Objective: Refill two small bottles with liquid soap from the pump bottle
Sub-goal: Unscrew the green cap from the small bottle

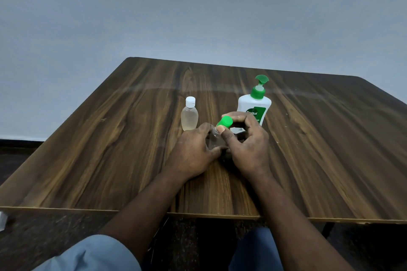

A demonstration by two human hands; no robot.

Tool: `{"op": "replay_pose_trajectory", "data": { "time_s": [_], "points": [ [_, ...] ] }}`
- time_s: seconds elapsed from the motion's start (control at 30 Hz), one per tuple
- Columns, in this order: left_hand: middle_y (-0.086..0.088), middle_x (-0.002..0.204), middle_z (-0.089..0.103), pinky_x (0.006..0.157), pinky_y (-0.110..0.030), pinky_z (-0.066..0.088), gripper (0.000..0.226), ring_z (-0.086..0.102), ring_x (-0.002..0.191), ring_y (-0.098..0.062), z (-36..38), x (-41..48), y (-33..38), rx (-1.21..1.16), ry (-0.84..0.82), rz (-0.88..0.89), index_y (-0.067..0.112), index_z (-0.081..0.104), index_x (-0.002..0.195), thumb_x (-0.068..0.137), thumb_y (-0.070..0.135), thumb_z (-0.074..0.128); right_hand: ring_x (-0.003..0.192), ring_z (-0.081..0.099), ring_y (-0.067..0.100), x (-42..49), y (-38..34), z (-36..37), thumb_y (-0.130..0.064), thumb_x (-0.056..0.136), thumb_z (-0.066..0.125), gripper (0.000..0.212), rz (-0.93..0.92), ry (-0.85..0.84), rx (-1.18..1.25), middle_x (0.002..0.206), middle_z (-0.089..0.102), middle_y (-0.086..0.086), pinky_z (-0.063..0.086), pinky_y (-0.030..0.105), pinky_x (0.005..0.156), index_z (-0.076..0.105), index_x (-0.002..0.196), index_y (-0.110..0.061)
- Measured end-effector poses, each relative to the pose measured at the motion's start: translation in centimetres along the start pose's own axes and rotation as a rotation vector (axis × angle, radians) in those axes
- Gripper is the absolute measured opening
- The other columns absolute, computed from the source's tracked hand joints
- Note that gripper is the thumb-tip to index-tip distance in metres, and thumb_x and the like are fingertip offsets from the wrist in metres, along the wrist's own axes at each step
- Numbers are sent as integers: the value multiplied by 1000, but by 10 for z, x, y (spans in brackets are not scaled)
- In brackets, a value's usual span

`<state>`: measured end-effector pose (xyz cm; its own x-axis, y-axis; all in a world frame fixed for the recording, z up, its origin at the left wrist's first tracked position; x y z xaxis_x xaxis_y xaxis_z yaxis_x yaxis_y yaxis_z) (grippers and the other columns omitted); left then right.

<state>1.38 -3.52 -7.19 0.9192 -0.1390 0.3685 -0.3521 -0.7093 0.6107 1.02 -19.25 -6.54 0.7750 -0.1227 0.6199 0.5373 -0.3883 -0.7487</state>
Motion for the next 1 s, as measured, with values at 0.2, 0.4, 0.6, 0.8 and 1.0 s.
{"op": "replay_pose_trajectory", "data": {
  "time_s": [0.2, 0.4, 0.6, 0.8, 1.0],
  "points": [
    [24, 72, 49, 61, -7, 37, 40, 47, 68, 11, -3, -2, 2, -8, 10, 24, 33, 53, 100, 81, 50, 84, 83, 70, 6, 5, 2, -5, -18, 80, 90, 36, 91, 111, 78, 100, 73, -5, 60, 32, 75, 64, 101, -29],
    [22, 78, 55, 63, -7, 32, 53, 52, 74, 10, 0, -1, -1, -23, 12, 21, 26, 63, 117, 80, 61, 80, 79, 66, 0, 5, -2, -18, -14, 88, 82, 23, 35, 173, 49, 95, 70, -9, 52, 16, 71, 66, 104, -13],
    [22, 79, 55, 63, -9, 30, 56, 52, 75, 6, 4, 2, -6, -22, 27, 11, 26, 64, 115, 78, 66, 79, 80, 67, 3, 22, 13, -66, -17, 88, 77, 18, 77, 266, -128, 95, 73, -8, 55, 22, 72, 71, 105, -19],
    [20, 75, 54, 61, -11, 29, 56, 53, 72, 5, 4, 2, -7, -11, 34, 26, 25, 64, 114, 79, 66, 78, 79, 61, -2, 58, 48, -113, -12, 87, 77, 30, 251, 135, -417, 110, 73, -2, 40, -2, 69, 81, 112, -29],
    [22, 73, 51, 62, -11, 29, 57, 51, 72, 7, 4, 2, -8, 0, 49, 34, 23, 65, 115, 79, 66, 77, 89, 62, 17, 82, 71, -133, -11, 84, 79, 22, 274, -148, -692, 98, 69, -1, 38, 18, 68, 68, 96, -25]
  ]
}}
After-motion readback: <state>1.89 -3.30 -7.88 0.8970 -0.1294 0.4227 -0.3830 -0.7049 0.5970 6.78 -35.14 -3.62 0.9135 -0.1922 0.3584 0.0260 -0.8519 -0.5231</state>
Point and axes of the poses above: each hand's wrist, its own x-axis towards the middle knuckle, its own z-axis out of the palm, y = z × x, the point moved 1 cm from there along x, towards the middle knuckle
